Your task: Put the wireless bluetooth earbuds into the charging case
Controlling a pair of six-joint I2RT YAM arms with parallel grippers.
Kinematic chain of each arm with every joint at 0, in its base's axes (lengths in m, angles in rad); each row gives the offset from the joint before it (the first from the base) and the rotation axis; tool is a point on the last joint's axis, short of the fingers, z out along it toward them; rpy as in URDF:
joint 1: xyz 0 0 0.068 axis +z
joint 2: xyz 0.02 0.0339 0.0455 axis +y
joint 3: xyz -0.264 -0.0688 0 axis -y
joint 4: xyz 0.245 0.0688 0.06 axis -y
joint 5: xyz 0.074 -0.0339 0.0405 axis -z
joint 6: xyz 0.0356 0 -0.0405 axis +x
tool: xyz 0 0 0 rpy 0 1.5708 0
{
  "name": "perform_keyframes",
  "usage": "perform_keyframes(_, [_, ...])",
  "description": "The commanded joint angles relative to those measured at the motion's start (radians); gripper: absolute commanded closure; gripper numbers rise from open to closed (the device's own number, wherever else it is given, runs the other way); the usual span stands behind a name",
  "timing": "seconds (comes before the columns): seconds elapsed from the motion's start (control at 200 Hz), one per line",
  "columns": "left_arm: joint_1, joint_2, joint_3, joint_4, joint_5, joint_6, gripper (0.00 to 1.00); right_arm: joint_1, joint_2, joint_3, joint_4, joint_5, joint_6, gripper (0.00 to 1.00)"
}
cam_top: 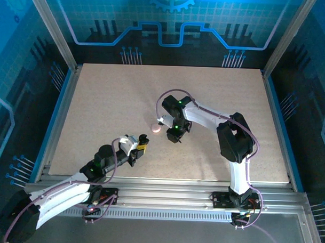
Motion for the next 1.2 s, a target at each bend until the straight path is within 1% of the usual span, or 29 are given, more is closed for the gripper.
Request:
perform_keyframes(0.0, [0.006,0.0,-0.016,-0.004,-0.013,-0.013,0.83,-0.011,0.028,-0.01,-0.021,0.029,0.018,0.62])
perform_keyframes(0.485, [0.007,0.0,-0.017,-0.003,-0.01,-0.012,0.83,-0.011,0.073,-0.018,0.0,0.024,0.03,0.63])
perform_keyframes(0.625, [0.006,0.001,-0.017,-0.002,-0.011,-0.013,0.83,-0.011,0.089,-0.02,0.001,0.042,0.03,0.63])
perform_keyframes(0.925, [0.006,0.005,-0.016,-0.001,-0.008,-0.011,0.83,-0.013,0.095,-0.032,0.019,0.06,0.038,0.73])
perform_keyframes(1.196, [0.006,0.026,-0.008,0.001,0.001,-0.008,0.83,-0.022,0.079,-0.045,0.064,0.033,0.05,0.81])
